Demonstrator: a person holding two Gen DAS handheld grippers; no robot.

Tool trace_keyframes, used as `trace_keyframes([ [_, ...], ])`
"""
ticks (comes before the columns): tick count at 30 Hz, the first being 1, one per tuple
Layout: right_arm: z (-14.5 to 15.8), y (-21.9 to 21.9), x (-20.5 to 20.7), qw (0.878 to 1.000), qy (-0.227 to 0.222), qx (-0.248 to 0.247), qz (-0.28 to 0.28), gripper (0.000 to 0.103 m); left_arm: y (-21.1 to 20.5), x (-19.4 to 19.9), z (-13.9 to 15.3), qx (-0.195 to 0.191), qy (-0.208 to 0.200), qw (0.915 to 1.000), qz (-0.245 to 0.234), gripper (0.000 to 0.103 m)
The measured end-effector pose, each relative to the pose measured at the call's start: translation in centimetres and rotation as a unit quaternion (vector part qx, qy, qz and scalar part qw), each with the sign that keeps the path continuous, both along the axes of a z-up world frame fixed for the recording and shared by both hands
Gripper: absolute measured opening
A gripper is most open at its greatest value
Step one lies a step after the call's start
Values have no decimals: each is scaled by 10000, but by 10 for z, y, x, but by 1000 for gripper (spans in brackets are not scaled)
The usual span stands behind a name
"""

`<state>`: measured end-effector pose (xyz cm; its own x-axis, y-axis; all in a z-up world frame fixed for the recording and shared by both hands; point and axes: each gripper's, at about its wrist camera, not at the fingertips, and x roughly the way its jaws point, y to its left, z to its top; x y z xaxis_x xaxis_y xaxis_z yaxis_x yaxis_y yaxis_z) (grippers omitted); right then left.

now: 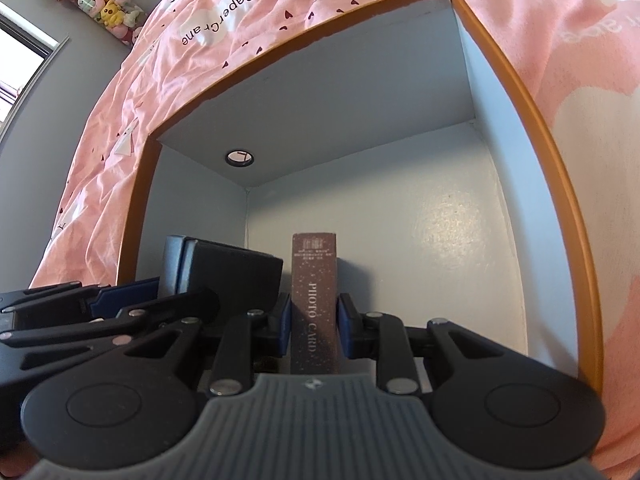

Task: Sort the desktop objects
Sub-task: 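Lower the photo card box and black case upright into the shoebox side by side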

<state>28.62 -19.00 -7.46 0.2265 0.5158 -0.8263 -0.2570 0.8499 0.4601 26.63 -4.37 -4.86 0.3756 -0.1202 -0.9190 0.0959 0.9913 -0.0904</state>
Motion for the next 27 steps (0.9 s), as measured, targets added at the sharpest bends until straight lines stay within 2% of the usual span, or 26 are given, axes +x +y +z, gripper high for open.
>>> trace_keyframes([
  [11,0,5,3,9999,-124,-47,41,25,5,1,2,-243,159,9996,5,39],
  [13,1,6,5,9998,-158,-70,31,25,6,-3,9,-342,40,9994,0,44],
  [14,2,8,6,9998,-191,-99,36,25,8,-6,15,-377,-77,9993,4,51],
  [15,3,10,7,9996,-244,-143,52,25,10,-10,20,-406,-195,9990,13,52],
  [19,5,22,12,9987,-396,-275,185,25,28,-23,39,-605,-583,9963,195,52],
  [21,5,28,12,9981,-444,-308,293,25,38,-27,41,-698,-589,9951,383,49],
  [23,4,34,11,9975,-463,-307,446,25,49,-31,41,-807,-587,9937,510,41],
  [27,3,46,4,9957,-493,-326,707,25,63,-36,35,-925,-549,9917,699,39],
])
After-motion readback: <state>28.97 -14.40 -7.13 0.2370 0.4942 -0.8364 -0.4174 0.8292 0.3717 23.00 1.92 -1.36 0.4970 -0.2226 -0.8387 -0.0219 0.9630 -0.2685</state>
